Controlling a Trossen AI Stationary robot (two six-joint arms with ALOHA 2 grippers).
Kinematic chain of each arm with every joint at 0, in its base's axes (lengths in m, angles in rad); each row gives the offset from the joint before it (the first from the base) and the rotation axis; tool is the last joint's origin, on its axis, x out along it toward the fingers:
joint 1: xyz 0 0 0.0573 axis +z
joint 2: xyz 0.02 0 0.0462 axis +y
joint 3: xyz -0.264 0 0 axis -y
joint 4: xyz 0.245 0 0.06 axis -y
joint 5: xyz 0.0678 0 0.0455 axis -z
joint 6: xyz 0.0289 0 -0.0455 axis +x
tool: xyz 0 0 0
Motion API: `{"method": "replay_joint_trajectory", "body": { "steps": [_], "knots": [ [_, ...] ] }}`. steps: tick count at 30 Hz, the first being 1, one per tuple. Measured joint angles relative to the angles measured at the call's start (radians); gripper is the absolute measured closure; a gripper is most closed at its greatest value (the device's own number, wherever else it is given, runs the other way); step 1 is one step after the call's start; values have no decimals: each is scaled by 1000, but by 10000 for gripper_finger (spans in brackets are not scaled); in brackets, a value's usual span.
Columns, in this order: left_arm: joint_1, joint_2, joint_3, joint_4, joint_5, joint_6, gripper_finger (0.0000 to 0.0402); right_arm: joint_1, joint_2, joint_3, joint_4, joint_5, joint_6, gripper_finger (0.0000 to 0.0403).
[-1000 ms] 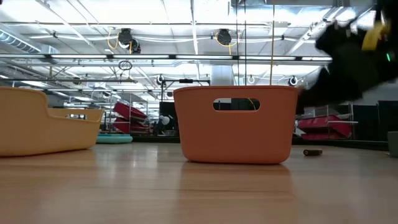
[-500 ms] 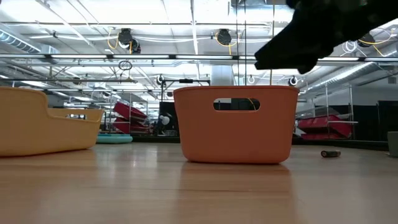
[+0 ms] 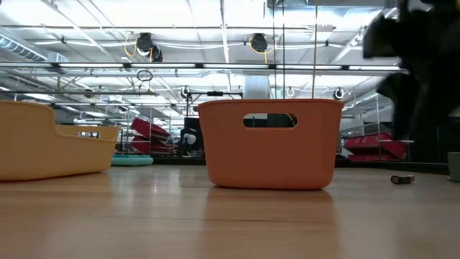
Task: Sort batteries
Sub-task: Put the black battery into the orange bin
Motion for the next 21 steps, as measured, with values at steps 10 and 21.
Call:
{"method": "replay_joint_trajectory", "body": {
  "steps": [10, 21],
  "knots": [
    [2, 0, 0, 7, 0, -24, 188, 23, 6, -113, -36, 46, 21, 191],
    [2, 0, 0, 6, 0, 0, 188, 5, 6, -226, 85, 5, 31, 197]
  ]
}}
